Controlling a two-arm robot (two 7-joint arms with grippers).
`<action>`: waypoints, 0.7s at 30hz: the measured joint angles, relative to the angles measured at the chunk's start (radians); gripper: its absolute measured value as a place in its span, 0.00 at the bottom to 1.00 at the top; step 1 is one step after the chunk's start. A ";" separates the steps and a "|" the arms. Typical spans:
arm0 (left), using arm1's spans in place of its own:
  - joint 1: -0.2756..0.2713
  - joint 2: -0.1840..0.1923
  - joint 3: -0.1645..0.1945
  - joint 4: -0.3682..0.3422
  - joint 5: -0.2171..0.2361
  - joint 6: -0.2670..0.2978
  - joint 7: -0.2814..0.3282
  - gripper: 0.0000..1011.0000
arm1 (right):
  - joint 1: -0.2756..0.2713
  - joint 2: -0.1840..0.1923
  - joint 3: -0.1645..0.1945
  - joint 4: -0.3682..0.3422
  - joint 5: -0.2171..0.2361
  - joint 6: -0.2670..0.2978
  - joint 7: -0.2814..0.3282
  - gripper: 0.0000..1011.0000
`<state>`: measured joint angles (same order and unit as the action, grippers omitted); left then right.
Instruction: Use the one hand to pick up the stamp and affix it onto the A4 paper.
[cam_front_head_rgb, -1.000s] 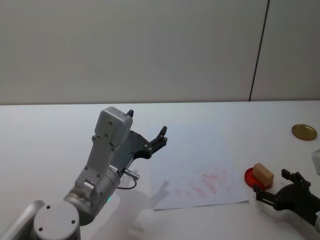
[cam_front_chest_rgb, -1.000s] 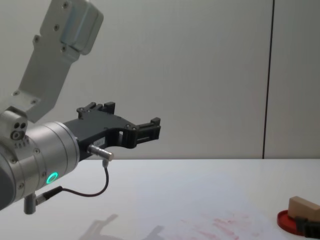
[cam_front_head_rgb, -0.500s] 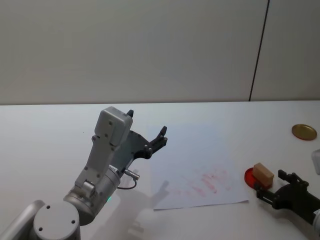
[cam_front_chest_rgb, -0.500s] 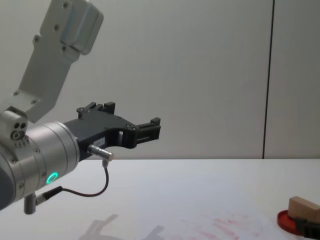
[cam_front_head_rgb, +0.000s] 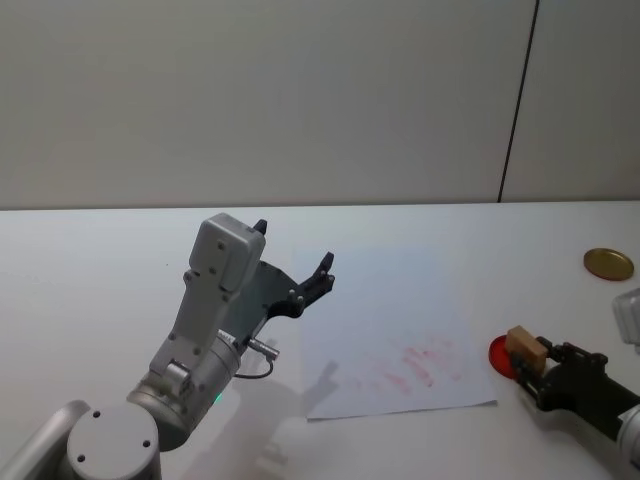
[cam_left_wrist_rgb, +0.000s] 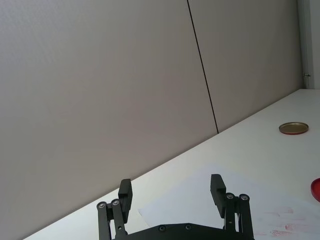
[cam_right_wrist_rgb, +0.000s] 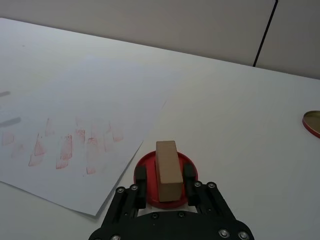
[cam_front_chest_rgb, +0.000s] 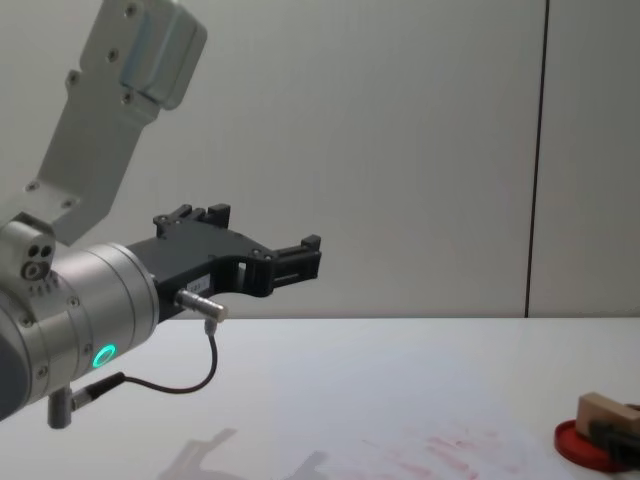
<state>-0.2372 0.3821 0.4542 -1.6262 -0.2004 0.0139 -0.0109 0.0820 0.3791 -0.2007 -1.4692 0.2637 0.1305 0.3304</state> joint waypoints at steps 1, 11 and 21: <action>0.000 0.000 0.000 0.000 0.000 0.000 0.000 0.98 | 0.002 -0.001 0.000 0.001 -0.001 0.000 0.001 0.42; 0.000 0.000 0.000 0.000 0.000 0.000 0.000 0.98 | 0.020 -0.005 -0.002 0.004 -0.025 -0.009 0.000 0.22; 0.000 0.000 0.000 0.000 0.000 0.000 0.000 0.98 | 0.027 -0.009 -0.007 -0.016 -0.057 -0.034 -0.012 0.22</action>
<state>-0.2372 0.3821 0.4542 -1.6262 -0.2004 0.0138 -0.0109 0.1094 0.3701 -0.2079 -1.4853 0.2068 0.0968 0.3179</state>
